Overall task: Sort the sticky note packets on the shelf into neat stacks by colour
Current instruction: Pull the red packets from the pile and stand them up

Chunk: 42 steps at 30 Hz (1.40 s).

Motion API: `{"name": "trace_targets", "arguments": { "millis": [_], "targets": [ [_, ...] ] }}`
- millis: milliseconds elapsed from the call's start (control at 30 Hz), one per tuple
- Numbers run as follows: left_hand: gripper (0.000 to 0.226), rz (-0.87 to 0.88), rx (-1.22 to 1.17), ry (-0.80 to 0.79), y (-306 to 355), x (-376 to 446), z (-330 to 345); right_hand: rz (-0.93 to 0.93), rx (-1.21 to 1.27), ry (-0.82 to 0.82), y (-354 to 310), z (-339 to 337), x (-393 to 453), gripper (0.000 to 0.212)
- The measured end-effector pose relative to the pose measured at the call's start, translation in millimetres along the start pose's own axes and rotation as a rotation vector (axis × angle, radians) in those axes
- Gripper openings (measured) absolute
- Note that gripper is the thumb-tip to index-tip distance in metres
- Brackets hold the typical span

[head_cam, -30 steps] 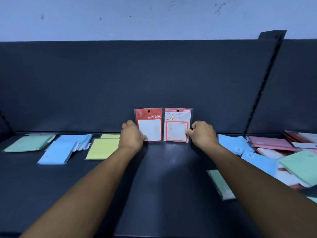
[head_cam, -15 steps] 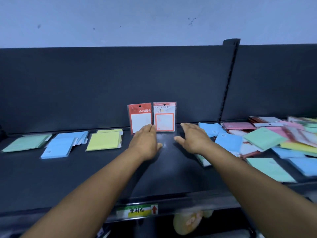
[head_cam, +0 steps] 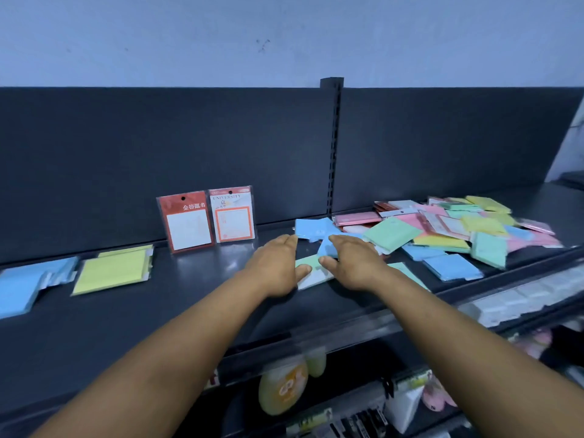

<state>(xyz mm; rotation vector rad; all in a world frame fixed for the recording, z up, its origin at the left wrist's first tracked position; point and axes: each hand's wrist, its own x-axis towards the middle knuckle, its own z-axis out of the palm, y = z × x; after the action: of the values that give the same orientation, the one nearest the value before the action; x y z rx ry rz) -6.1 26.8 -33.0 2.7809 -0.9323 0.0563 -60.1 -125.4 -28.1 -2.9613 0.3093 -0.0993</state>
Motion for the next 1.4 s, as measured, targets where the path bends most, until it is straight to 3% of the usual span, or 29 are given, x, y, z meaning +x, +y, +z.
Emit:
{"name": "trace_targets", "arguments": {
  "millis": [333, 500, 833, 1000, 1100, 1267, 1400],
  "targets": [
    [0.069, -0.082, -0.061, -0.111, 43, 56, 17, 0.051, 0.046, -0.03, 60, -15, 17, 0.044],
    [0.065, -0.2, -0.049, -0.115, 33, 85, 23, 0.015, 0.031, -0.075, 68, -11, 47, 0.064],
    [0.056, -0.376, -0.075, -0.089, 13, 131, 46, -0.034, -0.054, -0.157, 74, -1, 83, 0.069],
    [0.051, -0.451, -0.163, 0.084, 17, 138, 46, -0.038, 0.085, -0.14, 73, -4, 87, 0.08],
    [0.043, -0.533, -0.322, 0.176, 17, 140, 44, -0.036, 0.265, -0.119, 73, -5, 90, 0.071],
    [0.051, -0.585, -0.349, 0.135, 21, 145, 45, -0.013, 0.446, -0.044, 73, -5, 90, 0.051],
    [0.053, -0.614, -0.366, 0.142, 29, 153, 48, 0.035, 0.503, 0.026, 79, -4, 89, 0.047]
  ]
}}
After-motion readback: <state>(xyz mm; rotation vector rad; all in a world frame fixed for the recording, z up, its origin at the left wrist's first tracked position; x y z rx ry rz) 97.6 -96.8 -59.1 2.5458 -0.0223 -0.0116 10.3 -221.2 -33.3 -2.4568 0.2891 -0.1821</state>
